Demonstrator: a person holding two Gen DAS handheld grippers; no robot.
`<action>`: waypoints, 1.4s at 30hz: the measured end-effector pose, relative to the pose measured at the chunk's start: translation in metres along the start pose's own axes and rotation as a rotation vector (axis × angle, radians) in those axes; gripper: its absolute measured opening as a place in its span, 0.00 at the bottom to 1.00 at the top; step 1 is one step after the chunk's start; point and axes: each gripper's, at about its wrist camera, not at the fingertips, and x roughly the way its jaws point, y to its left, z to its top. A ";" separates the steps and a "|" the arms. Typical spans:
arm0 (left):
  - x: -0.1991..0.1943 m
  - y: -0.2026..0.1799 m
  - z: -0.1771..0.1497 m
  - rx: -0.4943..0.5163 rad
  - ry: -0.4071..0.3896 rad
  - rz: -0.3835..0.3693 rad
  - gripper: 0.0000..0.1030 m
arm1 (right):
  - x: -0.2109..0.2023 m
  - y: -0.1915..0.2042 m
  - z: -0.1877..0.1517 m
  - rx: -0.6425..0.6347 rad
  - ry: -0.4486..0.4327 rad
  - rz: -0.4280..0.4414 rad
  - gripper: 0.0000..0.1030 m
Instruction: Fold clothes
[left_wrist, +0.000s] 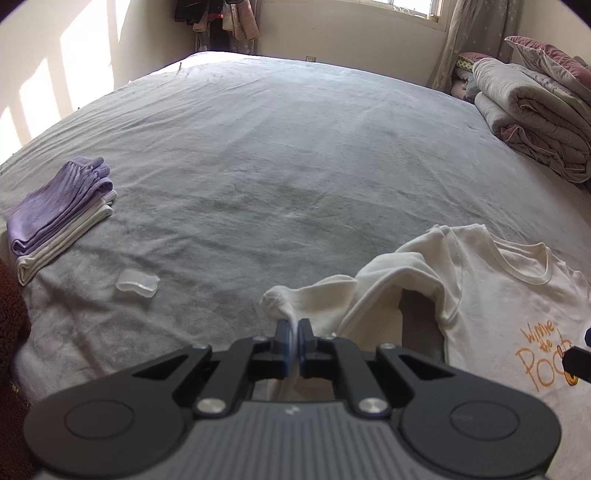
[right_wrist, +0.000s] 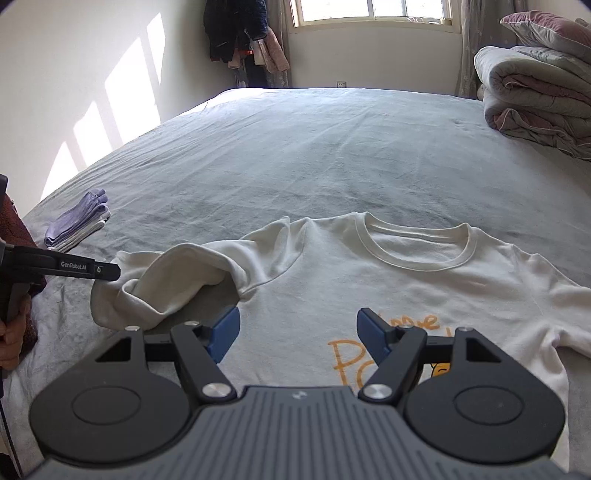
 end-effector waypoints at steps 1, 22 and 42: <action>-0.002 -0.003 -0.002 0.010 0.007 -0.006 0.04 | -0.002 0.005 0.003 -0.010 0.004 0.001 0.72; -0.013 -0.040 -0.009 0.130 -0.123 -0.263 0.55 | -0.045 0.052 0.040 -0.055 0.003 -0.058 0.72; 0.017 -0.094 -0.018 0.223 -0.069 -0.407 0.61 | -0.087 0.116 0.075 -0.461 -0.055 0.192 0.85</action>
